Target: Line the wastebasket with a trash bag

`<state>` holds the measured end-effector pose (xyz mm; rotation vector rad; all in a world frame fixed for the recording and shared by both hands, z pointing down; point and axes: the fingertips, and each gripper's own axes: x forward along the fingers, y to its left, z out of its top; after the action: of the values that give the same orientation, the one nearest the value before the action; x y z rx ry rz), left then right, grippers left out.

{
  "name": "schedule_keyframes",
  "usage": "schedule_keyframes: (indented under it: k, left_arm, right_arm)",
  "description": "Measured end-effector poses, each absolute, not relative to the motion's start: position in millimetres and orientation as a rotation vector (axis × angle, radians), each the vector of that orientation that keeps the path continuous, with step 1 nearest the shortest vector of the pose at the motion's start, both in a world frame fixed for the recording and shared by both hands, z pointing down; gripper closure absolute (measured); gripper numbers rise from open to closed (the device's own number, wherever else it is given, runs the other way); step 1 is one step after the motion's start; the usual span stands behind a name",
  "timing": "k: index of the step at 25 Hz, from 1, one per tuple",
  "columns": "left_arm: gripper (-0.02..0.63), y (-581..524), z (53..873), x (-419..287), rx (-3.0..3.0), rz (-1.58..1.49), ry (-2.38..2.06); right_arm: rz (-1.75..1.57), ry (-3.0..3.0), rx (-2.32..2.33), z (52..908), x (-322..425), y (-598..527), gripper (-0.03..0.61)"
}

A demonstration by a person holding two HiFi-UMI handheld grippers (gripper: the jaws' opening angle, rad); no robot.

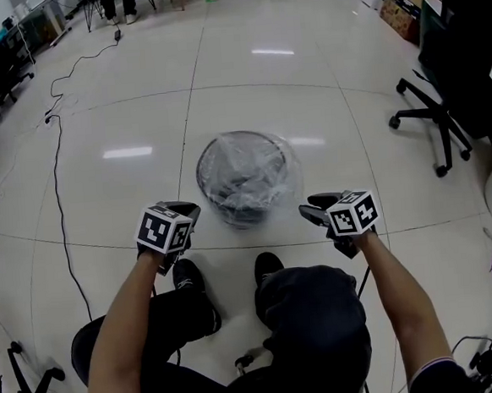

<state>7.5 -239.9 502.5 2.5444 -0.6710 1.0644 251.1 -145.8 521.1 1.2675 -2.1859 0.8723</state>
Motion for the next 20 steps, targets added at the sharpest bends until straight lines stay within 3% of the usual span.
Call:
schedule_keyframes:
  k: [11,20]
  left_arm:
    - [0.58,-285.1,474.6,14.6,2.594,1.056,-0.763]
    - [0.576,-329.1,454.9,34.8,2.608,0.976,-0.791]
  right_arm:
    - [0.748,-2.23,1.447,462.8,289.0,-202.1,0.431]
    - [0.656,-2.293,1.455,424.3,268.4,-288.3,0.433]
